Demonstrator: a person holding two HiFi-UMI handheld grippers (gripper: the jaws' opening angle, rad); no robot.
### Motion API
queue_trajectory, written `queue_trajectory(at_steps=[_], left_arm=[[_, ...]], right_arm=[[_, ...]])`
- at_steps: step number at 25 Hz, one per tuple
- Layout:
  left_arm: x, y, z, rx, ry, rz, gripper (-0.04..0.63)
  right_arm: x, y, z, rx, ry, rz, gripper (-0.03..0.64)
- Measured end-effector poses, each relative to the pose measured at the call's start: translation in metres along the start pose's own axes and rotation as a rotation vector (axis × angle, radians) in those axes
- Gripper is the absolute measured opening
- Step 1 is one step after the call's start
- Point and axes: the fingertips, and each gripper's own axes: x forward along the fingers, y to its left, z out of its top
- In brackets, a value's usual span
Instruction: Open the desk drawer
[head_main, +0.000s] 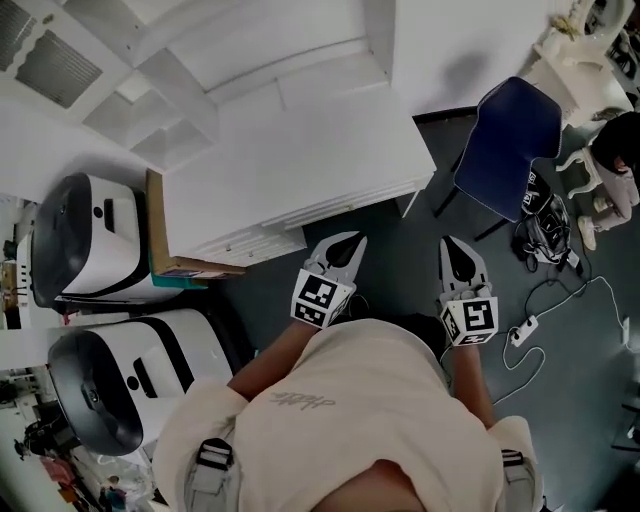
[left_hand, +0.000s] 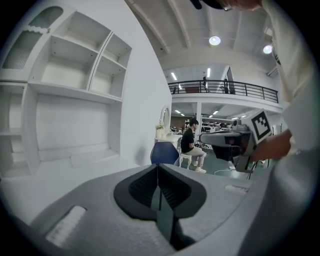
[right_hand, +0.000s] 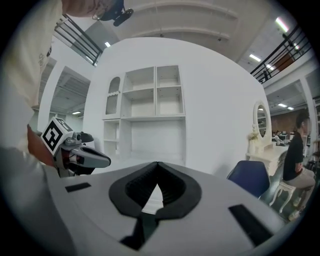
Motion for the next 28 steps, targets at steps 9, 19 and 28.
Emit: queue_trajectory(at_steps=[9,19,28], left_arm=[[-0.018,0.064,-0.01,-0.042,-0.003,0.117,0.018],[0.0,0.105,-0.02,-0.141,0.029,0.246,0.018],[0.041,0.136,0.001,-0.186,0.045,0.4,0.018]], right_arm=[[0.054,0.04,0.02,-0.024,0.028,0.134,0.002],[0.111,0.029,0.005,-0.043,0.087,0.267,0.002],[0.179,-0.004,0.022,-0.146,0.034,0.448,0.002]])
